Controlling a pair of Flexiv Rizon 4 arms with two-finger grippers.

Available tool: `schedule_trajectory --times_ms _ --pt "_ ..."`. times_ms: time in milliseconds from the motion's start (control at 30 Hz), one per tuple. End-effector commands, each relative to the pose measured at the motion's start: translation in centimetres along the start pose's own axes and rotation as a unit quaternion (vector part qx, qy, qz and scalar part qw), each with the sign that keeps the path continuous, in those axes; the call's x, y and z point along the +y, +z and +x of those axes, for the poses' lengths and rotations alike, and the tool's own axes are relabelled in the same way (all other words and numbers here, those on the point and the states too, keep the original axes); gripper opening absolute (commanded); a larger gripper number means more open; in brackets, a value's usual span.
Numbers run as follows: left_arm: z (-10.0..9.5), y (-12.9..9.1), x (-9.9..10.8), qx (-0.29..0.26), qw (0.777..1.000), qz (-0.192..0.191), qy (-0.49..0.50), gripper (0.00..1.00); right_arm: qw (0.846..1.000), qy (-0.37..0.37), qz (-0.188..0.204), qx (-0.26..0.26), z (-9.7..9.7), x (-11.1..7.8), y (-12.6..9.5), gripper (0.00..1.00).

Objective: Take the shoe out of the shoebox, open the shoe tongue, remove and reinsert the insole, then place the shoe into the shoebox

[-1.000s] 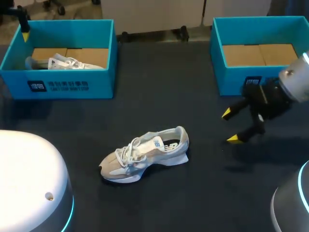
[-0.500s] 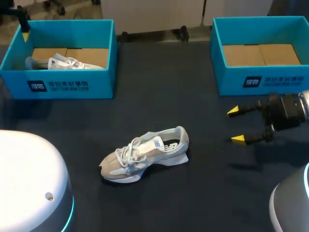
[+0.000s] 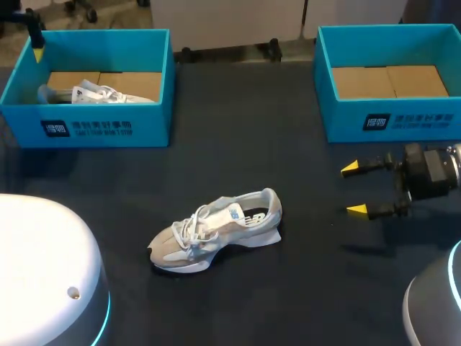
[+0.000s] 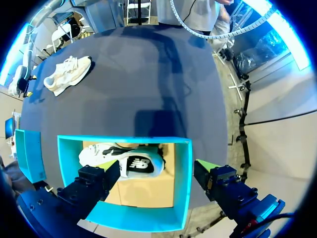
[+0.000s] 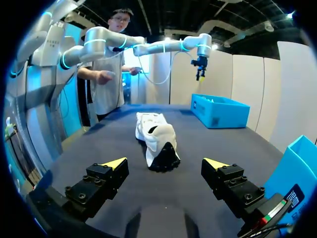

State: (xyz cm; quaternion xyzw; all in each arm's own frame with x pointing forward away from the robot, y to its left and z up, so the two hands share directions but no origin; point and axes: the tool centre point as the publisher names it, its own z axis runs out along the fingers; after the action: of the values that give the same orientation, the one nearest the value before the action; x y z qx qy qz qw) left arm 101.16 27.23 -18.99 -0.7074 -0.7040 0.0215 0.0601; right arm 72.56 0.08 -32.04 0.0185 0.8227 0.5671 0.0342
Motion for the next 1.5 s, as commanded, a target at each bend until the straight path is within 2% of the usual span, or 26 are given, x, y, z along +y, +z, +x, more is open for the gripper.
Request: schedule_trajectory --times_ms 33,167,267,333,533,767,900,1500 --pt "0.0 0.0 -0.1 0.001 1.000 -0.002 0.000 1.00 0.997 -0.061 0.038 -0.031 -0.3 -0.8 0.2 1.00" --pt "0.0 0.0 -0.1 0.001 1.000 -0.002 0.000 1.00 0.990 -0.100 0.085 -0.050 -0.4 -2.0 0.1 1.00" --pt "0.0 0.0 -0.1 0.001 1.000 -0.002 0.000 1.00 0.989 -0.100 0.097 -0.048 -0.5 -2.8 0.2 1.00" --pt "0.0 0.0 -0.1 0.001 1.000 -0.002 0.000 1.00 0.990 -0.097 0.088 -0.043 -0.5 -3.3 0.5 1.00" --pt "0.0 0.0 -0.1 0.001 1.000 -0.002 0.000 1.00 0.992 -0.070 0.101 -0.020 0.2 -5.3 1.8 1.00" --pt "0.0 0.0 -0.1 0.001 1.000 -0.002 0.000 1.00 0.993 -0.052 0.103 -0.039 0.6 -6.9 2.5 1.00" --pt "0.0 0.0 -0.1 0.001 1.000 -0.002 0.000 1.00 0.989 -0.049 0.129 -0.049 0.2 -6.8 2.4 1.00" --pt "0.0 0.0 -0.1 0.001 1.000 -0.002 0.000 1.00 0.990 -0.047 0.122 -0.055 0.0 -6.8 2.7 1.00"
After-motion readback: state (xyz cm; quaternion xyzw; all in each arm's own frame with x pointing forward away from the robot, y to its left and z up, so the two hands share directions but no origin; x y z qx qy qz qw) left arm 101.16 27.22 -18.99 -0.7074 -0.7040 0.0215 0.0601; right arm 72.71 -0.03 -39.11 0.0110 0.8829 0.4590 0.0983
